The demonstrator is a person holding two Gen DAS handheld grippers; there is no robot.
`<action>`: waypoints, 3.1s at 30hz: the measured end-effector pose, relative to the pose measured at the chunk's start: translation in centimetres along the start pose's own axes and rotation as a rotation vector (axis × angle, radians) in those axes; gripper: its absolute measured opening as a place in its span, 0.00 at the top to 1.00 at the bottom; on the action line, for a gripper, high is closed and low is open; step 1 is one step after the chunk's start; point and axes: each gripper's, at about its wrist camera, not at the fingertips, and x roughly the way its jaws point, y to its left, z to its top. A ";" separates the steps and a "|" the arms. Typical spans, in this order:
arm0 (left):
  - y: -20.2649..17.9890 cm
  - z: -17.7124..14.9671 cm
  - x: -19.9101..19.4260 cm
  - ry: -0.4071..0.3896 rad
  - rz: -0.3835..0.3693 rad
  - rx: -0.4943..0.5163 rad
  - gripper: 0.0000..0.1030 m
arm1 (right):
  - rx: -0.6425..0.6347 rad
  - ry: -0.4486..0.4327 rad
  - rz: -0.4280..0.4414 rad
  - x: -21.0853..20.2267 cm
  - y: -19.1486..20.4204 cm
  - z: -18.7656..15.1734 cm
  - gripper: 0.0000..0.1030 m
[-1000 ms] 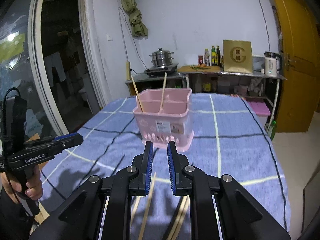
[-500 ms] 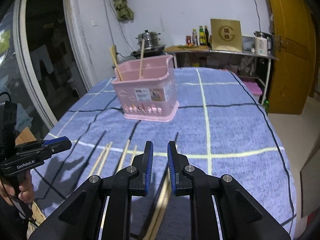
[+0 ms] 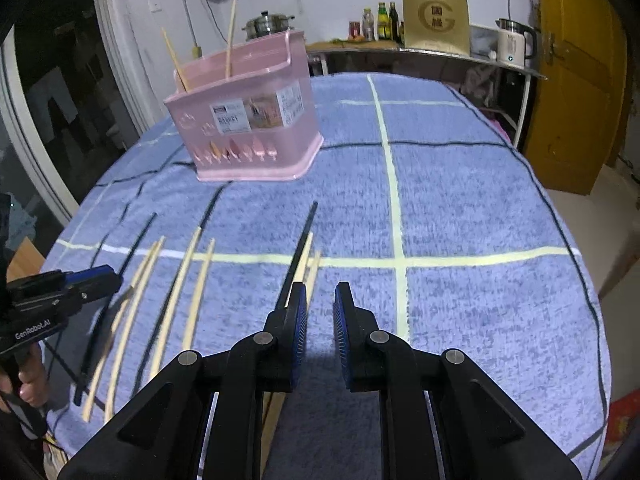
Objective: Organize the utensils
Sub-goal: 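Move both open grippers back to the chopsticks on the table, then grasp a wooden chopstick with the left gripper while the right gripper grasps another, then lift both held chopsticks and carry them toward the pink basket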
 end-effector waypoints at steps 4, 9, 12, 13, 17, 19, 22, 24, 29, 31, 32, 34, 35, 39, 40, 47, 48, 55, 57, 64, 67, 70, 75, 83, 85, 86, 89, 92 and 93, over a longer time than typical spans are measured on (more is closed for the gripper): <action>-0.1 0.1 0.3 0.008 0.000 0.001 0.80 | -0.009 0.008 0.006 0.4 0.2 0.1 0.85; -0.2 0.2 0.8 0.019 0.005 0.002 0.80 | -0.018 0.027 0.001 1.1 0.5 0.3 0.85; -0.2 0.2 1.2 0.026 0.007 0.002 0.80 | -0.023 0.039 -0.009 1.5 0.5 0.4 0.85; -0.3 0.2 1.3 0.027 0.009 0.002 0.80 | -0.027 0.040 -0.015 1.5 0.6 0.4 0.85; -0.3 0.3 1.4 0.030 0.014 0.004 0.80 | -0.034 0.050 -0.030 1.6 0.8 0.4 0.85; -0.3 0.3 1.5 0.031 0.016 0.004 0.80 | -0.034 0.051 -0.034 1.5 0.7 0.3 0.85; -0.4 0.5 1.7 0.032 0.022 0.007 0.80 | -0.035 0.055 -0.044 1.5 0.6 0.4 0.85; -0.5 0.7 1.9 0.032 0.030 0.014 0.80 | -0.045 0.061 -0.054 1.7 0.7 0.5 0.85; -0.6 1.2 2.4 0.036 0.040 0.025 0.80 | -0.064 0.072 -0.079 2.3 1.1 1.2 0.85; -0.5 1.5 2.5 0.040 0.042 0.029 0.79 | -0.068 0.076 -0.086 2.5 1.1 1.3 0.85; -0.6 1.6 2.6 0.042 0.044 0.033 0.79 | -0.074 0.077 -0.089 2.5 1.2 1.4 0.85; -0.7 1.8 2.8 0.047 0.048 0.041 0.79 | -0.081 0.079 -0.093 2.7 1.3 1.5 0.86; -0.7 1.9 2.9 0.050 0.046 0.042 0.79 | -0.083 0.080 -0.093 2.7 1.4 1.5 0.86; -0.7 2.5 3.3 0.065 0.039 0.037 0.81 | -0.081 0.087 -0.086 3.0 1.2 1.9 0.87; -0.7 2.5 3.3 0.067 0.038 0.039 0.82 | -0.082 0.086 -0.085 3.0 1.2 1.9 0.88; -1.5 2.6 3.3 0.077 0.039 0.066 0.94 | -0.068 0.088 -0.066 3.0 0.9 2.1 0.94; -1.4 2.7 3.3 0.079 0.036 0.063 0.94 | -0.066 0.085 -0.062 2.8 0.9 2.2 0.94; -1.3 3.4 1.5 0.047 0.017 0.047 1.00 | -0.056 0.035 -0.026 0.9 0.9 2.9 0.95; -1.4 3.8 0.6 0.026 0.012 0.048 1.00 | -0.056 0.014 -0.020 0.1 1.0 3.4 0.95; -0.9 4.7 -1.0 0.000 -0.023 0.040 1.00 | -0.059 -0.027 -0.021 -1.4 1.0 4.3 0.95; -0.5 4.2 0.0 0.033 -0.005 0.029 1.00 | -0.052 -0.017 -0.019 -1.2 0.8 4.0 0.95; -0.5 3.5 1.1 0.080 -0.015 0.036 0.98 | -0.050 -0.007 -0.017 -0.9 0.6 3.6 0.95; -0.7 2.3 2.3 0.130 -0.005 0.074 0.96 | -0.053 -0.004 -0.013 -0.8 0.5 3.6 0.95; -1.6 2.3 3.2 0.141 0.040 0.124 0.94 | -0.046 0.006 -0.009 -0.1 0.2 3.5 0.95; -1.6 2.7 3.5 0.146 0.047 0.123 0.94 | -0.043 0.008 -0.009 0.0 0.0 3.5 0.95; -1.7 2.8 3.6 0.149 0.050 0.121 0.94 | -0.042 0.009 -0.009 0.0 -0.1 3.6 0.95; -2.0 3.3 4.0 0.149 0.066 0.138 0.94 | -0.038 0.011 -0.009 0.1 -0.2 3.5 0.95; -2.3 3.7 4.4 0.148 0.079 0.154 0.94 | -0.036 0.010 -0.007 0.1 -0.2 3.5 0.95; -2.3 3.7 4.5 0.147 0.081 0.156 0.94 | -0.035 0.009 -0.007 0.1 -0.3 3.5 0.95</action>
